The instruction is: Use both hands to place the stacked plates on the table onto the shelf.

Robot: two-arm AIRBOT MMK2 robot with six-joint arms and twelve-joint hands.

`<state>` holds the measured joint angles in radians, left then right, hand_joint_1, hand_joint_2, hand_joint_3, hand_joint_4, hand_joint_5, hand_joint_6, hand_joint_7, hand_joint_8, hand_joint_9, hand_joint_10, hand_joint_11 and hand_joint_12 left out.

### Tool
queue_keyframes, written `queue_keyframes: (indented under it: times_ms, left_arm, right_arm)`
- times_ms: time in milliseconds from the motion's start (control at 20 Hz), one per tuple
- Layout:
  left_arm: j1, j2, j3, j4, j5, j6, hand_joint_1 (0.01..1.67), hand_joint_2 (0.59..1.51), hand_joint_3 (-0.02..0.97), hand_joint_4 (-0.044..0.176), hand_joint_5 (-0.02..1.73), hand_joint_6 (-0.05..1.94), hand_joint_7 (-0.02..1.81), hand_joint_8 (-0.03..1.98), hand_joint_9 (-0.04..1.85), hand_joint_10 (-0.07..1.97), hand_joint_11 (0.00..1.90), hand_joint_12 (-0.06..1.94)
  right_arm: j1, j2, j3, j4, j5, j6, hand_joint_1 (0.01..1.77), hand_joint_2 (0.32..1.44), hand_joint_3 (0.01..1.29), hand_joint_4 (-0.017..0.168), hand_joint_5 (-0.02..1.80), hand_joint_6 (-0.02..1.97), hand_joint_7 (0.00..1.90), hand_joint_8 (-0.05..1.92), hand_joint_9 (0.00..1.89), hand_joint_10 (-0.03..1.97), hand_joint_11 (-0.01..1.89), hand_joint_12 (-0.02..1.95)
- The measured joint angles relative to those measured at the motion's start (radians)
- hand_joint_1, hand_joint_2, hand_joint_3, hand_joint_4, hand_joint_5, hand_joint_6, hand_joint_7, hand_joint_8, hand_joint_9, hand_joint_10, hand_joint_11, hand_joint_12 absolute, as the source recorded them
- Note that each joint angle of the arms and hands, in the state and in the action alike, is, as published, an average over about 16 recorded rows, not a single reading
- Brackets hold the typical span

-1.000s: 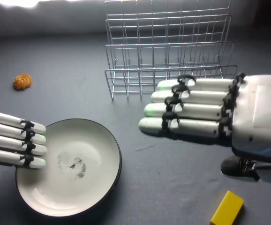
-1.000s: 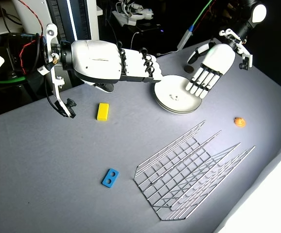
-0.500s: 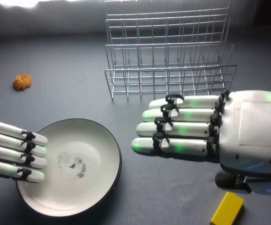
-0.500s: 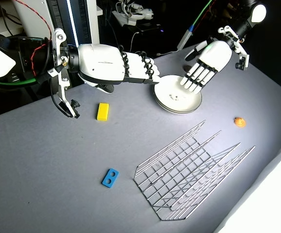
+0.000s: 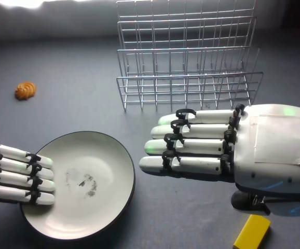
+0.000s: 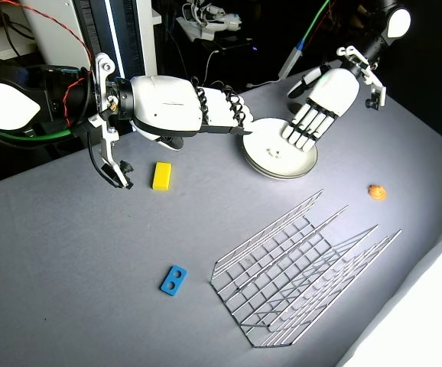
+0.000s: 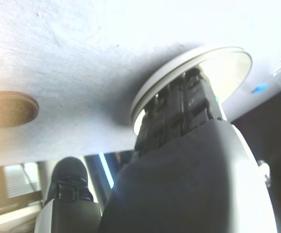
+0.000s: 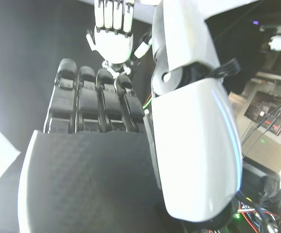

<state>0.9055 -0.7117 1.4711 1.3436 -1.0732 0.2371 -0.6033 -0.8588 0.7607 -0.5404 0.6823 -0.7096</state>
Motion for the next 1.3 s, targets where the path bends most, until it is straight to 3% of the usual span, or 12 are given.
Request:
queue_keyframes:
  times_ms: [700, 1050, 1300]
  left_arm:
    - [0.077, 0.027, -0.176, -0.178, 0.125, -0.013, 0.02, 1.157, 0.032, -0.005, 0.0, -0.01, 0.0, -0.01, 0.01, -0.01, 0.02, 0.0]
    - [0.082, 0.02, -0.255, -0.282, 0.175, -0.013, 0.02, 1.158, 0.024, -0.005, 0.02, -0.01, 0.0, -0.02, 0.03, -0.01, 0.02, 0.0]
    - [0.078, 0.012, -0.289, -0.34, 0.203, -0.014, 0.02, 1.16, 0.019, -0.005, 0.03, -0.01, 0.0, -0.01, 0.04, -0.01, 0.02, 0.0]
  right_arm:
    - [0.002, -0.042, 0.036, 0.0, 0.0, -0.061, 1.35, 1.0, 0.01, 0.003, 0.02, 0.02, 0.02, 0.01, 0.02, 0.0, 0.01, 0.18]
    - [0.011, -0.126, 0.082, 0.002, -0.019, -0.151, 1.35, 1.0, 0.01, 0.004, 0.02, 0.02, 0.02, 0.01, 0.02, 0.0, 0.01, 0.16]
    - [0.021, -0.21, 0.127, 0.004, -0.043, -0.216, 1.35, 1.0, 0.01, 0.004, 0.02, 0.02, 0.02, 0.01, 0.02, 0.0, 0.01, 0.12]
